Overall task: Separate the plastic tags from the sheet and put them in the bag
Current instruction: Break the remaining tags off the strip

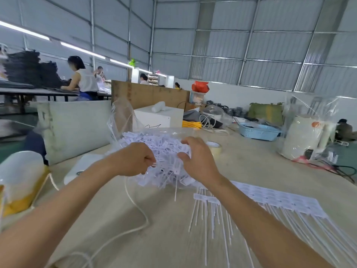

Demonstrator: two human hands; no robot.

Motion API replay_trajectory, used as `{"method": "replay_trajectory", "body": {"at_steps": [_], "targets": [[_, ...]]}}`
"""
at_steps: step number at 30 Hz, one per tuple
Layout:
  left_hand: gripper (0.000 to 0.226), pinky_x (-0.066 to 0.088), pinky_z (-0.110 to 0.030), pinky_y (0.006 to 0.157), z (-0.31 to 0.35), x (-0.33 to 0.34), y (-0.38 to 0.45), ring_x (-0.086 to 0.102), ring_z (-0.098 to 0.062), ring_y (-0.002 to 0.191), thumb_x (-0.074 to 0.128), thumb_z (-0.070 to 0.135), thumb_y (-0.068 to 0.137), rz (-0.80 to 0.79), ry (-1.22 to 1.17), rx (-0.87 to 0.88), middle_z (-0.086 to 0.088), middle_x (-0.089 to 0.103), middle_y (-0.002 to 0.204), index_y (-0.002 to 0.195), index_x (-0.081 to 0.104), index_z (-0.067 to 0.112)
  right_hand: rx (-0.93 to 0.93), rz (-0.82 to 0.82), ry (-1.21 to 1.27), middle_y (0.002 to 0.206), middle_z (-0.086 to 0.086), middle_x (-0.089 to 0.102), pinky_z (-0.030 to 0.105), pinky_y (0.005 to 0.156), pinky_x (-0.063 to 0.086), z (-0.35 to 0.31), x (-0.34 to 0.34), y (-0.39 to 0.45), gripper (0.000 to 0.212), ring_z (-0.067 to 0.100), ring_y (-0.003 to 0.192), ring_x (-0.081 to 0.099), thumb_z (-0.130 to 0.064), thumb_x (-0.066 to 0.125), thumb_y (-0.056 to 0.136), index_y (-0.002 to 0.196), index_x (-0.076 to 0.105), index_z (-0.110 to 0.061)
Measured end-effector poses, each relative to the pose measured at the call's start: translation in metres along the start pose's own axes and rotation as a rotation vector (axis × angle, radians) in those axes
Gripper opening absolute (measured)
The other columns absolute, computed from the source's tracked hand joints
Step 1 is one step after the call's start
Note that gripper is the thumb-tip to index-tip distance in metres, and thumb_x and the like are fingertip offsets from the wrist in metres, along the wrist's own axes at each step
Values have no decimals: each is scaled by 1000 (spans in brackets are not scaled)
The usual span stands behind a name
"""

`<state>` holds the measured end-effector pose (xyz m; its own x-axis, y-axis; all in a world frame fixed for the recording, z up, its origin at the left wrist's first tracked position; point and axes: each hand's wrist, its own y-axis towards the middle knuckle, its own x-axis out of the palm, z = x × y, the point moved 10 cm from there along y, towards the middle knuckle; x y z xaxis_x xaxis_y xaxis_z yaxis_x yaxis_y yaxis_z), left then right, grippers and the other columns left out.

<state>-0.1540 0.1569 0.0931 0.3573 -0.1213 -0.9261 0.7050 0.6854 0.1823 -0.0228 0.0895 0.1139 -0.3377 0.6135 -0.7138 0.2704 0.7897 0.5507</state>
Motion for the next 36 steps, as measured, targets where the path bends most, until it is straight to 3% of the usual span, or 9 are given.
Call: {"method": "replay_trajectory", "body": {"at_steps": [2,5,7,9,12,16,26,31,36], "targets": [[40,45,-20,66,-17,5,11,50,-8,56,43,2,90,30,-7,-68,4,57,63,54,48,17,-150,171,-418,143,14,34,44,104,27,-10,-10,10,32,33,133,27,-14,63,85,117,61,-19],[27,38,-16,67,-26,16,32,47,-16,70,42,-1,90,56,-13,-137,2,46,62,66,50,8,-11,104,-676,152,15,13,57,108,16,14,-8,30,38,36,141,8,-17,62,83,119,59,-26],[32,41,-20,78,-24,21,48,48,-17,79,41,1,92,102,-13,-146,4,40,64,62,43,13,146,-14,-655,150,15,15,56,104,28,36,-5,37,48,38,136,22,-17,61,84,130,48,-20],[36,41,-20,66,-25,23,64,48,-17,83,40,1,93,154,-17,-185,2,43,69,61,37,17,192,-58,-577,145,15,22,46,89,44,42,-4,41,61,36,120,44,-13,63,83,136,34,-8],[19,45,-22,70,-22,24,83,58,-25,96,40,0,93,208,-45,-245,-11,59,94,86,57,2,140,-26,-464,141,13,22,39,73,49,36,-8,44,71,33,99,57,0,65,78,137,25,-1],[22,45,-33,80,-25,25,98,57,-35,106,44,-1,92,263,93,-292,-24,59,114,108,57,-8,88,8,-352,148,14,14,34,83,49,31,-12,47,86,31,104,56,10,64,73,144,15,4],[33,34,-38,99,-38,21,92,38,-30,124,53,17,89,163,563,-522,-14,47,133,122,57,17,152,-34,-246,156,4,1,38,91,47,59,-18,40,89,29,128,40,12,56,76,149,6,-5],[36,39,-38,90,34,26,78,45,-30,118,54,19,88,79,733,-323,-11,48,126,123,55,13,39,-90,-99,142,2,26,27,91,47,60,-35,25,68,21,96,59,-10,64,85,144,33,-21],[13,38,-30,68,149,75,45,56,-25,84,51,16,92,-121,301,196,-4,57,89,81,57,13,82,26,-54,118,-2,54,13,77,43,113,-91,-15,35,13,86,62,-22,64,88,123,60,-24]]}}
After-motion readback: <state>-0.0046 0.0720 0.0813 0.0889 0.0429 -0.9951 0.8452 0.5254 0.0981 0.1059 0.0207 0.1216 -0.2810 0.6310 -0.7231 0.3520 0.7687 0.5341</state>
